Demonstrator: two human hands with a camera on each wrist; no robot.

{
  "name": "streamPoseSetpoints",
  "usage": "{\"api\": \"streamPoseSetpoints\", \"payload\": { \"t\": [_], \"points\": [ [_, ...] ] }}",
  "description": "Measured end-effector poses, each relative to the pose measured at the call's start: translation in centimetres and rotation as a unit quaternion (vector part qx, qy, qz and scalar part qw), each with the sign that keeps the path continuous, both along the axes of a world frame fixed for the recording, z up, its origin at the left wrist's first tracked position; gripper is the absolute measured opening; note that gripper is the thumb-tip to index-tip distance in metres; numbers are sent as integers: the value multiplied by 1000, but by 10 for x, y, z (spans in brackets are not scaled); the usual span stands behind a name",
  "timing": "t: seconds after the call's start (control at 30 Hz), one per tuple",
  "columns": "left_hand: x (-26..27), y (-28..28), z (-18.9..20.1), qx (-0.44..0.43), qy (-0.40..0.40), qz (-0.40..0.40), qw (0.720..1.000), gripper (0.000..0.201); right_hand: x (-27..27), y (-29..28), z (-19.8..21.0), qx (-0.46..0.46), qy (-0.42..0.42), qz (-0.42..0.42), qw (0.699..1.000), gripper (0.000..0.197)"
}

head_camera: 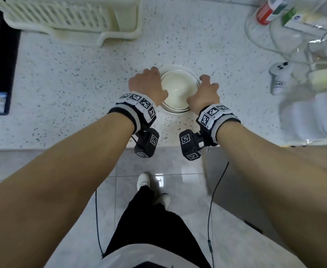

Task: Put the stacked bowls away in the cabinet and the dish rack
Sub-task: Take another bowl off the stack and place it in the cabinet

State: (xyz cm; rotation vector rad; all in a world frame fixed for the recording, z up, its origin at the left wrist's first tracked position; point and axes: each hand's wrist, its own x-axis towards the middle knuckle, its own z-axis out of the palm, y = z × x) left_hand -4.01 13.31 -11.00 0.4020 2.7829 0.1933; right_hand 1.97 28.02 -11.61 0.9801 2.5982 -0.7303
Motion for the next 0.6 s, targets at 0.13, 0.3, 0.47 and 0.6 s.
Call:
{"api": "streamPoseSetpoints", "payload": {
  "t": [0.13,0.3,0.47,0.6],
  "points": [
    [-14,7,14,-50,-49,-59,996,14,-2,0,-4,-17,-10,3,1000,52],
    [-17,13,17,-56,-42,-75,995,13,1,3,0,-23,-5,17,1000,48],
    [-14,14,22,-67,-14,-110,992,5,5,11,6,-27,18,25,999,58],
    [-8,16,30,-79,13,-129,988,8,5,17,17,-43,58,38,997,61]
  ]
}}
